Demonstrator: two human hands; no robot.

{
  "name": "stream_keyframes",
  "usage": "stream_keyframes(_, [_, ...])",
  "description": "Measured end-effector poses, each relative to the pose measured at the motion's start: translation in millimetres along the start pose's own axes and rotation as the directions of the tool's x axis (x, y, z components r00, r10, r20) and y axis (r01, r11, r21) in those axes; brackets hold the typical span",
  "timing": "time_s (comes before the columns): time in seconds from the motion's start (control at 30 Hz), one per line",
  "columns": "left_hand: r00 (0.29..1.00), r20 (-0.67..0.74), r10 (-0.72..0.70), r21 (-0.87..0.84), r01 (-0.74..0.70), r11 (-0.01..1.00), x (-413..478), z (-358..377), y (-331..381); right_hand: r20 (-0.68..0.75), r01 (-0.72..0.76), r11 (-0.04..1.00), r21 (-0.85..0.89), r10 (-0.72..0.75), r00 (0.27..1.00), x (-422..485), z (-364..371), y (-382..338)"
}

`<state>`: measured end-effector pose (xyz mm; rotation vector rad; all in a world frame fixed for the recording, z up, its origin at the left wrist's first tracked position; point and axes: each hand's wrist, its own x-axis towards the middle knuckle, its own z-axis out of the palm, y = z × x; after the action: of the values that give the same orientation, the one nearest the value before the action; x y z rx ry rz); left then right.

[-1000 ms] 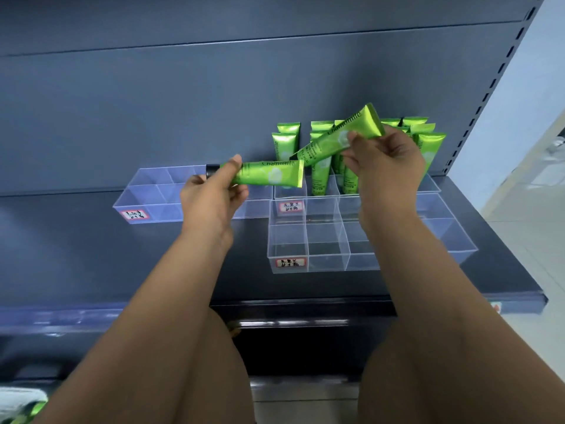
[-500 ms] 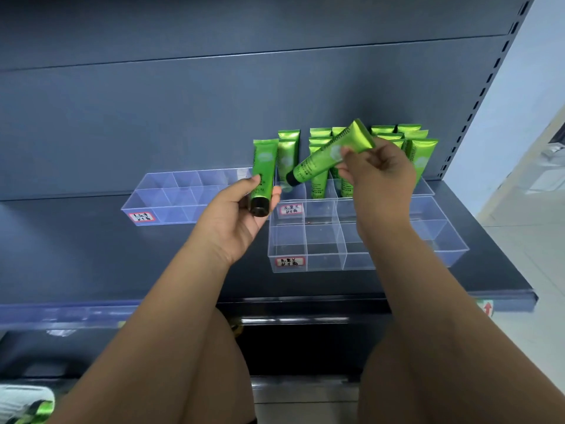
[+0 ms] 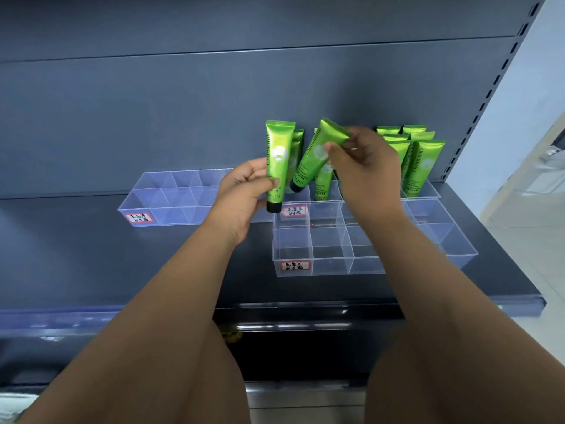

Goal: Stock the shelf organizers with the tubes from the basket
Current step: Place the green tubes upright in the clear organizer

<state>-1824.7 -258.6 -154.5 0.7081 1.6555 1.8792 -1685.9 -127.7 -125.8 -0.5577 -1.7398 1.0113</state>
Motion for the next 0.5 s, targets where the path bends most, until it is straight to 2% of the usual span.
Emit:
stream_keyframes(0.17, [0.997, -0.01, 0.073, 0.005, -0.073, 0.997, 19, 1, 1, 0.054, 0.081, 0.985, -0.155, -0.073, 0.996, 23, 13, 6])
stream_keyframes(0.33, [0.992, -0.024, 0.12, -0.067, -0.122, 0.99, 34, 4, -2, 0.101, 0.15, 0.947, -0.285, -0.126, 0.987, 40, 29, 0])
stream_keyframes(0.5, [0.991, -0.041, 0.129, -0.105, -0.133, 0.986, 47, -5, 5, 0.142, 0.174, 0.93, -0.323, -0.134, 0.981, 43, 45, 2])
